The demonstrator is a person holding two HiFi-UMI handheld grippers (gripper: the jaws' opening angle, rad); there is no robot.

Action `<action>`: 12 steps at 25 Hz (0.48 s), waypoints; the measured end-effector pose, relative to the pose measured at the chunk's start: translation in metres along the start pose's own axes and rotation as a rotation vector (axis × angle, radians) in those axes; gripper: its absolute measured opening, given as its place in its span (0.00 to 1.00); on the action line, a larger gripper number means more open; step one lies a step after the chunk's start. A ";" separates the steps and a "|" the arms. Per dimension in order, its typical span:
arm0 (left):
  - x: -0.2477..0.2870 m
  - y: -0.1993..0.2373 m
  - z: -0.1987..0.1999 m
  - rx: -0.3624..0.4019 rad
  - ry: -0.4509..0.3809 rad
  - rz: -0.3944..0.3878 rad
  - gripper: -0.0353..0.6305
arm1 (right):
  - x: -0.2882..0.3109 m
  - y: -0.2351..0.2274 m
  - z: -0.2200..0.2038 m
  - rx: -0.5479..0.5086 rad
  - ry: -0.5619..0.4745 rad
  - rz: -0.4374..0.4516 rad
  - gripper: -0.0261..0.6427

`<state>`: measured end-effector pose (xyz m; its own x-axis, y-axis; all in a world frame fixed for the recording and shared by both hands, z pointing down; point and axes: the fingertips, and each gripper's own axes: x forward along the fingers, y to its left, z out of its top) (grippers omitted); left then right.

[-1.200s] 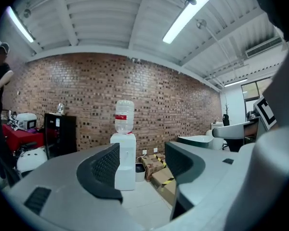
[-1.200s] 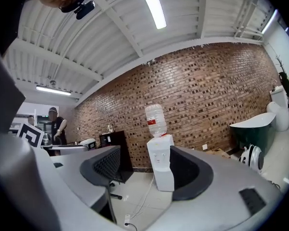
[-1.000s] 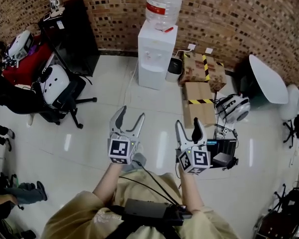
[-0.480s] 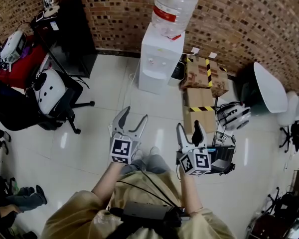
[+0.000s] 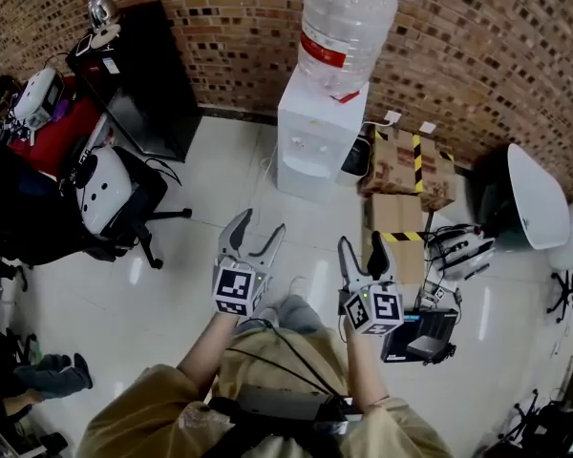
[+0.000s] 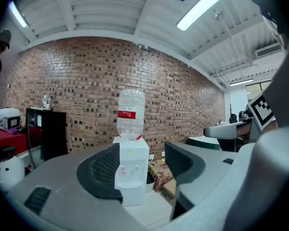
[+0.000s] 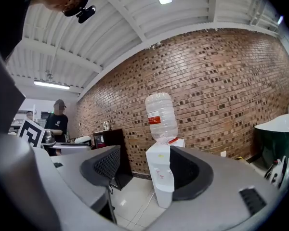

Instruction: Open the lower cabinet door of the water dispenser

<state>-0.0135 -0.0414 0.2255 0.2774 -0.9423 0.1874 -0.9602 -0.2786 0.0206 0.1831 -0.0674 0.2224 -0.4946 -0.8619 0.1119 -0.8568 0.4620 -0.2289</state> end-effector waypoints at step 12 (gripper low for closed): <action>0.099 0.018 -0.012 -0.013 0.034 0.038 0.47 | 0.091 -0.065 -0.028 0.011 0.067 0.067 0.56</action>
<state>-0.0037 -0.1371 0.2563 0.2398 -0.9451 0.2218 -0.9704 -0.2401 0.0260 0.1901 -0.1702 0.2742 -0.5593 -0.8134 0.1600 -0.8203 0.5152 -0.2485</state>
